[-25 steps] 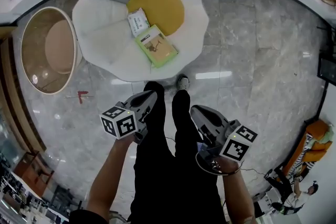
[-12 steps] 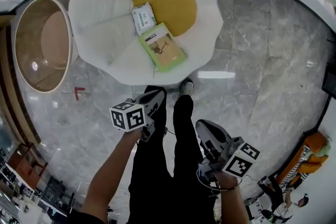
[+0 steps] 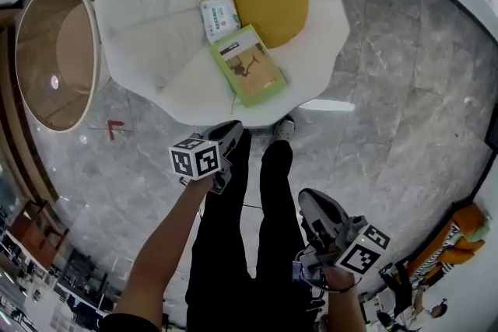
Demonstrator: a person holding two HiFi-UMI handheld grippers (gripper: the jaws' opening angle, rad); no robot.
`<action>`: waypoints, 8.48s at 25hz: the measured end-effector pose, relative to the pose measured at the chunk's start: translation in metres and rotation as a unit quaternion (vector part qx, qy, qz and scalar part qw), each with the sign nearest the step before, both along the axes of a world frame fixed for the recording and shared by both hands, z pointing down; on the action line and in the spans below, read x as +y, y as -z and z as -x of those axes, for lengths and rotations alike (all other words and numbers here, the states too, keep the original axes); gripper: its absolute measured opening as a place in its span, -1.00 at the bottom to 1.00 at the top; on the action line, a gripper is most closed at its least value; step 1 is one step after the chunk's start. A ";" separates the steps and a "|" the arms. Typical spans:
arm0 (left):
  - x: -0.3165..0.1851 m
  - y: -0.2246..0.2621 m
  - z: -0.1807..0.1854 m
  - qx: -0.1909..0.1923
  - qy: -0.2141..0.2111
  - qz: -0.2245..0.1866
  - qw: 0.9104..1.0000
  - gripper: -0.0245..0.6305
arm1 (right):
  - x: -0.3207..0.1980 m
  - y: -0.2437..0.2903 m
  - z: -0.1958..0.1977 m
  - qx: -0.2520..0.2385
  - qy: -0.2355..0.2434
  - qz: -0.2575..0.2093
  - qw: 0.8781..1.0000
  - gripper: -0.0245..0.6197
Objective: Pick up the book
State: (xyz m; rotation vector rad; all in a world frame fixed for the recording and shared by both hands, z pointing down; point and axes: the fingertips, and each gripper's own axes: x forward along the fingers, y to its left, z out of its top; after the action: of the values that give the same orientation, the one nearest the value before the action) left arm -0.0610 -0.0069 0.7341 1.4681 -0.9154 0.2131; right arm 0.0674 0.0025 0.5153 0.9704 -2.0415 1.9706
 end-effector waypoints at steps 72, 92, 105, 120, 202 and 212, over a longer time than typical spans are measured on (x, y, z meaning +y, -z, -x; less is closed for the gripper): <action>0.002 -0.171 -0.021 0.059 0.174 0.109 0.977 -0.37 | 0.031 -0.082 0.000 -0.007 0.026 0.069 0.997 -0.87; -0.021 -0.137 -0.010 0.112 0.241 0.069 0.961 -0.47 | 0.036 -0.074 0.007 -0.013 0.023 0.068 0.997 -0.87; -0.036 -0.107 0.017 0.119 0.306 0.043 0.944 -0.49 | 0.033 -0.062 0.016 -0.019 0.028 0.061 0.998 -0.87; -0.045 -0.075 0.055 0.098 0.388 0.034 0.916 -0.51 | 0.032 -0.045 0.023 -0.019 0.034 0.056 0.998 -0.87; -0.047 0.292 -0.047 0.284 0.412 -0.089 0.861 -0.47 | 0.021 0.196 -0.120 -0.013 -0.050 -0.163 0.985 -0.87; -0.012 0.350 -0.041 0.295 0.411 -0.114 0.855 -0.47 | 0.010 0.233 -0.120 -0.024 -0.033 -0.204 0.978 -0.87</action>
State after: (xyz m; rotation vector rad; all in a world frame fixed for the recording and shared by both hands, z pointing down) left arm -0.0203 -0.0186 0.3837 1.1125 -0.9824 -0.9614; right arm 0.1876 0.0120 0.2822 1.0824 -2.5329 1.6470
